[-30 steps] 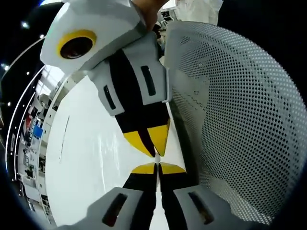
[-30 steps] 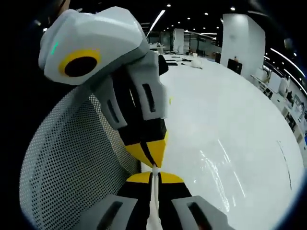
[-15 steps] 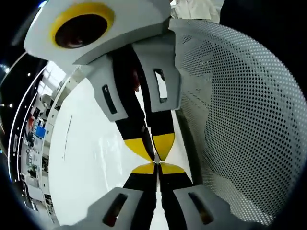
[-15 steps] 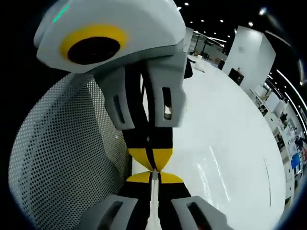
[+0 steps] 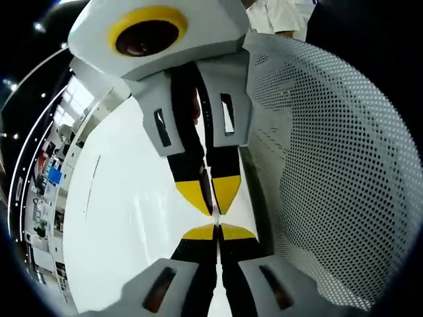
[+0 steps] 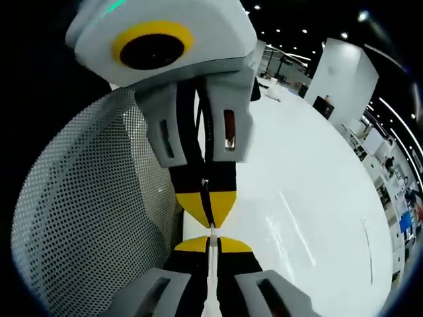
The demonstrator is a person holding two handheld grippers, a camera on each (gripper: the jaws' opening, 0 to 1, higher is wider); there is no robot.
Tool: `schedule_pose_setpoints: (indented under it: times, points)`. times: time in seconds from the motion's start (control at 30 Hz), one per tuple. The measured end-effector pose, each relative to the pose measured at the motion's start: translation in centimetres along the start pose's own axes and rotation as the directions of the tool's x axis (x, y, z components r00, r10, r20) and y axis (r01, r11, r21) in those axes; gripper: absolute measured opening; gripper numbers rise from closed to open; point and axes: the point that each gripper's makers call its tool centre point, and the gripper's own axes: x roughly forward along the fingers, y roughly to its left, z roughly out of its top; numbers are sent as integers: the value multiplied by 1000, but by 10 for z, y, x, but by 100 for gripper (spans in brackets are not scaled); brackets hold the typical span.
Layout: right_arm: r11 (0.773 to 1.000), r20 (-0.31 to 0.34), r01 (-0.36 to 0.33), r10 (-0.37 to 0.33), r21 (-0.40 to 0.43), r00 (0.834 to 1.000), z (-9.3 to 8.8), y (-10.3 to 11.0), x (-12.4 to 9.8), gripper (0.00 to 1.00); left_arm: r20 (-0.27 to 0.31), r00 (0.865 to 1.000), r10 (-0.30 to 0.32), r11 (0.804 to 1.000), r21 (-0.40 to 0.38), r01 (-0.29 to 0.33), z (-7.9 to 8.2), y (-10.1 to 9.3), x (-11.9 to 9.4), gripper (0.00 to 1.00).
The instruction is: Open the resealable bag by pulling the two sides of the seal apart until the entire bag opening is separated and visibly accessible.
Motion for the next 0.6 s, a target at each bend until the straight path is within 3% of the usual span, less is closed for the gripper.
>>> schedule_pose_setpoints:
  times: [0.37, 0.4, 0.43, 0.5, 0.6]
  points:
    - [1000, -30, -2, 2, 0, 1000, -14, 2, 1, 0, 15, 1000, -11, 1000, -28, 12, -3, -3, -3, 0]
    - [1000, -71, -3, 3, -9, 997, -20, 2, 1, 0, 10, 1000, -11, 1000, -27, 11, -4, -2, -3, 0]
    - [999, -62, -13, 10, -40, 998, -20, 0, -1, 0, 22, 1000, -8, 999, -35, 9, -3, -3, -4, 0]
    - [999, -29, -1, 3, 51, 1000, -17, -1, -1, 0, 16, 1000, -7, 999, -38, 8, -4, -2, -6, 0]
    - [1000, -30, 3, -3, 21, 1000, -15, -1, -1, 0, 14, 1000, 0, 1000, -21, 0, -3, 0, -8, 0]
